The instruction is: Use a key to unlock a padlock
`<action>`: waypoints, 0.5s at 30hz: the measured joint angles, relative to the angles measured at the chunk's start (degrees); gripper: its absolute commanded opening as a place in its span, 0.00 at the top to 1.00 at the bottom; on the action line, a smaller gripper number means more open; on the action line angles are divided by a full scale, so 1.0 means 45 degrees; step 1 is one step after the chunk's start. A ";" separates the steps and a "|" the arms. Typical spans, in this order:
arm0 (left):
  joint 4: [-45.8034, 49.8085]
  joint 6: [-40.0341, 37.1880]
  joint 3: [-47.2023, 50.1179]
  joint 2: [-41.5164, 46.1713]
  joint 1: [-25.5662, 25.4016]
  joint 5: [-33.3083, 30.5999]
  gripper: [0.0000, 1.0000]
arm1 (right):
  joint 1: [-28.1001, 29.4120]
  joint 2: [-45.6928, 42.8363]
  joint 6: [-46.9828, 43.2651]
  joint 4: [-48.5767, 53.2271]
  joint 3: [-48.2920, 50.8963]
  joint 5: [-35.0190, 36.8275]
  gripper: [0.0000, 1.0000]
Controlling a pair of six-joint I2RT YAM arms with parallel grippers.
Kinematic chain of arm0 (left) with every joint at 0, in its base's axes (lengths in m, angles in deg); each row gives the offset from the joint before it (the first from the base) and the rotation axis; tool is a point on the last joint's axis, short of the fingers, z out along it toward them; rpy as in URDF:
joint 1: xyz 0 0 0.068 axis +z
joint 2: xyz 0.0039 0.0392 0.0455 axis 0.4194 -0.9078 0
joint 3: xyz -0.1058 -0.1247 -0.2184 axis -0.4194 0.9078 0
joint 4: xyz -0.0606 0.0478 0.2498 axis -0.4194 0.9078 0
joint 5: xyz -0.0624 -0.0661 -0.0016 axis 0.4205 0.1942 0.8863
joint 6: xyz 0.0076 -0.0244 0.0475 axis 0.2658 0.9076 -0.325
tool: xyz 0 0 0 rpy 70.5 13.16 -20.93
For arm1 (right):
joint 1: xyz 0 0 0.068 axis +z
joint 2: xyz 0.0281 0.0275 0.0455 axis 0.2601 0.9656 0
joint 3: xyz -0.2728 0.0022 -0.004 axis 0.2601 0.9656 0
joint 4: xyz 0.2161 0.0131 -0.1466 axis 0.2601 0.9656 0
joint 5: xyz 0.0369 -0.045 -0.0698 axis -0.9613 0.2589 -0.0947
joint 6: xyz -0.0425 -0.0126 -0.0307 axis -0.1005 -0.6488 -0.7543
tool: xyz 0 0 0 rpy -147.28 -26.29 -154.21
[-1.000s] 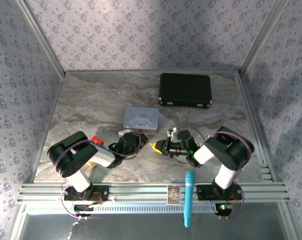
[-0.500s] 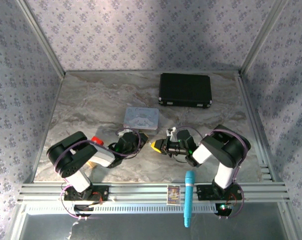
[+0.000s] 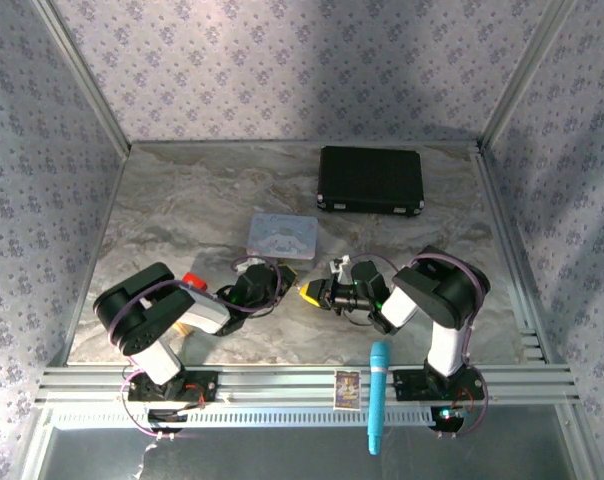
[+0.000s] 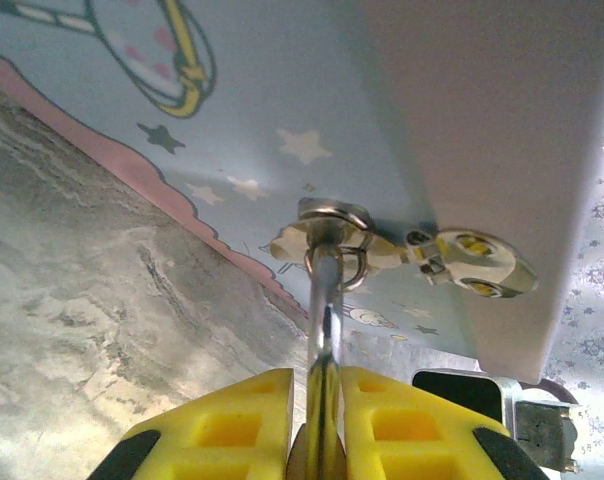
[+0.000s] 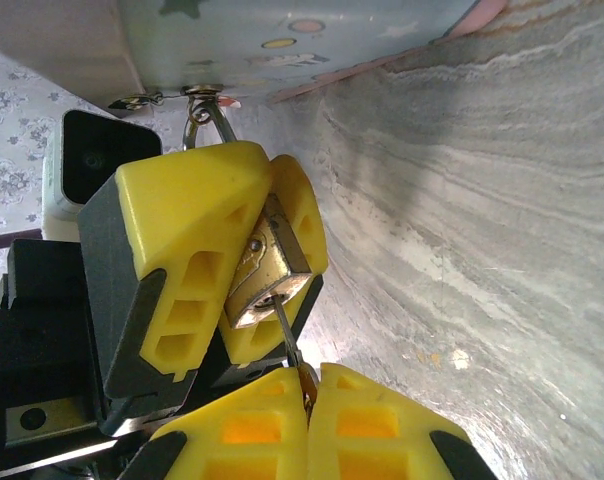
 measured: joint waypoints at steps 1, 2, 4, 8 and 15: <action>0.0000 0.0019 0.0000 0.0000 -0.0005 -0.0010 0.90 | 0.0000 0.0024 0.0044 -0.0053 -0.0005 0.0000 1.00; 0.0000 0.0063 0.0000 0.0000 -0.0019 -0.0049 0.91 | 0.0000 0.0063 0.0063 -0.0102 0.0000 0.0000 1.00; -0.0015 0.0170 0.0000 0.0000 -0.0078 -0.0165 0.91 | -0.0005 0.0165 0.0189 -0.0282 0.0000 -0.0005 1.00; -0.0015 0.0345 0.0015 0.0000 -0.0131 -0.0418 0.91 | -0.0015 0.0651 0.0763 -0.1010 -0.0005 0.0024 1.00; 0.0010 0.0724 0.0015 -0.0005 -0.0364 -0.1282 0.93 | 0.0335 0.0758 0.1409 -0.1214 -0.0146 0.0593 1.00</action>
